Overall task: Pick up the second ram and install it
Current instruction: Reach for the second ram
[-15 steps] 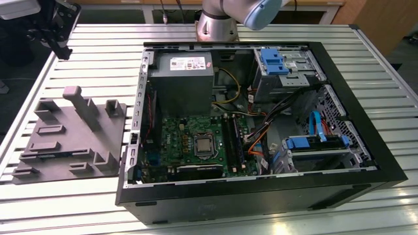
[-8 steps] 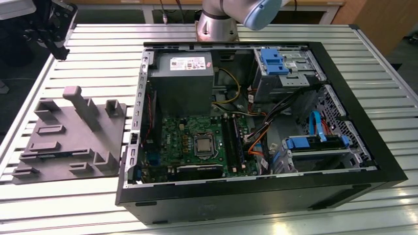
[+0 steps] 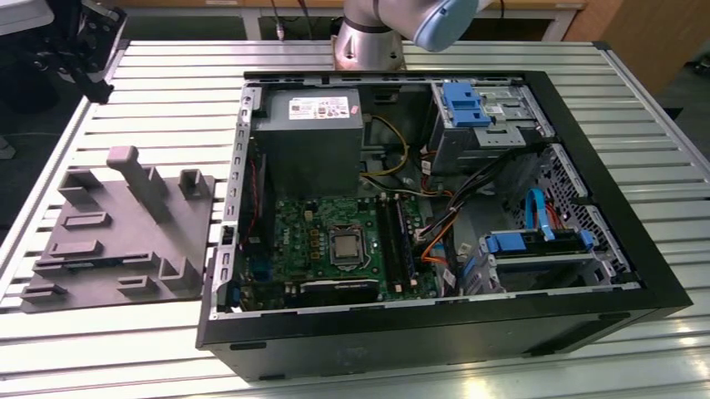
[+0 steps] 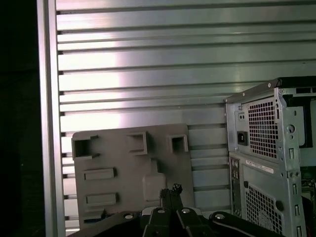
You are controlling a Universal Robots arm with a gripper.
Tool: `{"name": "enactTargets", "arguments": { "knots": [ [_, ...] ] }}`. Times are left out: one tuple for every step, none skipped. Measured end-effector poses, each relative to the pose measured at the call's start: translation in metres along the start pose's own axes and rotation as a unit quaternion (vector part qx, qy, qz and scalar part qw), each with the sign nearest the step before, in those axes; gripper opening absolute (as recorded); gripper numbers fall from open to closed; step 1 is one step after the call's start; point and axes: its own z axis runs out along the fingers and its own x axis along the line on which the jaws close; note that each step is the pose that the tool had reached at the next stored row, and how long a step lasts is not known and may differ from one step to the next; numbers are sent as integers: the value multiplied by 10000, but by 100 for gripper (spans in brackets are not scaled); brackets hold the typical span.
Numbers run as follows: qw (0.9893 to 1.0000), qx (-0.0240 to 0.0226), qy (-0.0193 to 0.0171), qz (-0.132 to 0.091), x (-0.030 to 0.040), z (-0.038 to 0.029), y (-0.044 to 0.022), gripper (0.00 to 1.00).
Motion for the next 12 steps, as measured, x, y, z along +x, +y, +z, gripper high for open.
{"name": "enactTargets", "arguments": {
  "knots": [
    [10000,0,0,0,2,3,-7,11],
    [10000,0,1,0,4,7,-14,11],
    [10000,1,1,0,5,10,-23,11],
    [10000,0,0,0,6,14,-32,11],
    [10000,0,1,0,7,18,-41,11],
    [10000,0,0,0,9,22,-52,11],
    [10000,0,0,0,9,25,-62,11],
    [10000,0,0,0,10,29,-72,11],
    [10000,0,0,0,10,32,-82,11],
    [10000,0,0,0,11,35,-91,11],
    [10000,0,0,0,11,38,-101,11],
    [10000,0,0,0,11,41,-110,11]
  ]
}}
